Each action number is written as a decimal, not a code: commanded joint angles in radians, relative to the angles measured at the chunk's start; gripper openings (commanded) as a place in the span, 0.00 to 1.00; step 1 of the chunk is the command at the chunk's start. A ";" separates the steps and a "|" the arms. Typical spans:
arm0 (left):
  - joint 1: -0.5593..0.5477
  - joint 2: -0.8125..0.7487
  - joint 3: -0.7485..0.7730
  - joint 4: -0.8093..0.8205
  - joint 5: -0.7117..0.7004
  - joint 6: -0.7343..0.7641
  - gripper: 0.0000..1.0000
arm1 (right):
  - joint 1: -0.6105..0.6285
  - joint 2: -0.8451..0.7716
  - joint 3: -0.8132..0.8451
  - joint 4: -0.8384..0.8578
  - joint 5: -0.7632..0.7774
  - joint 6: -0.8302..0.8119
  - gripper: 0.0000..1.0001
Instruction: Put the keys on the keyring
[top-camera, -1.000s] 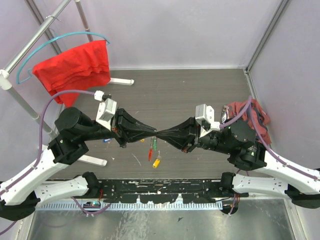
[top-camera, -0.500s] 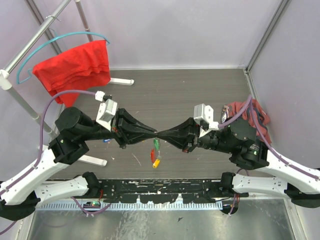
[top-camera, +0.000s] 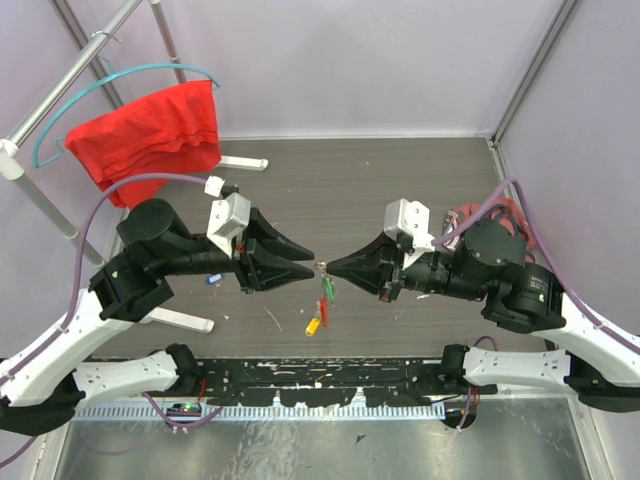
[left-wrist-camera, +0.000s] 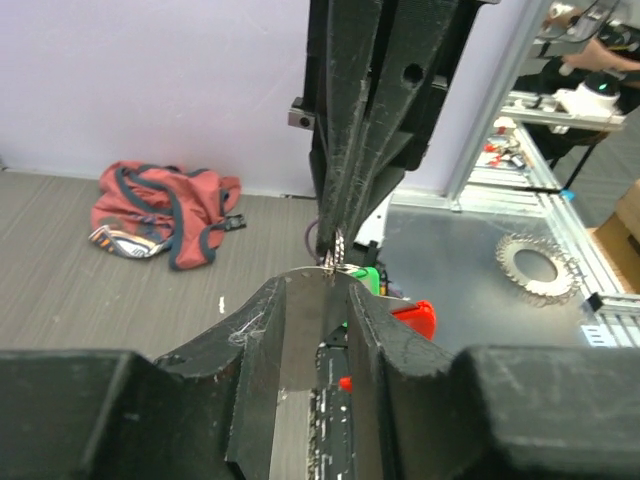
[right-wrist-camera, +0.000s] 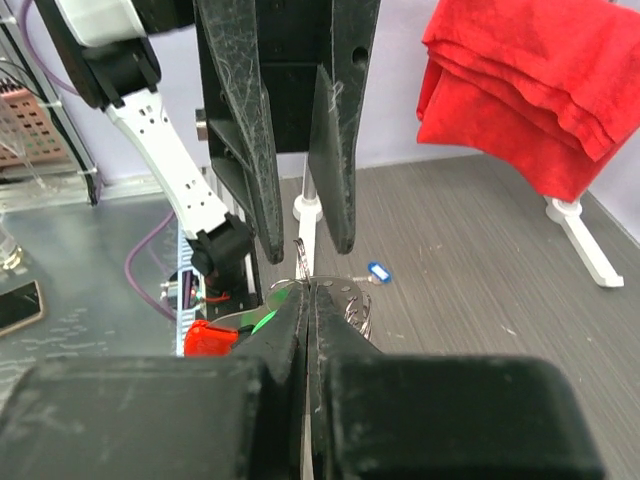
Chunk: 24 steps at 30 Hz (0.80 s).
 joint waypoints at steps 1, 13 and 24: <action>-0.002 0.030 0.107 -0.218 -0.053 0.123 0.39 | 0.004 0.044 0.111 -0.167 0.030 -0.022 0.01; -0.003 0.120 0.192 -0.350 -0.017 0.203 0.46 | 0.004 0.136 0.201 -0.355 0.073 -0.017 0.01; -0.017 0.183 0.203 -0.425 -0.026 0.247 0.43 | 0.004 0.149 0.213 -0.385 0.098 -0.014 0.01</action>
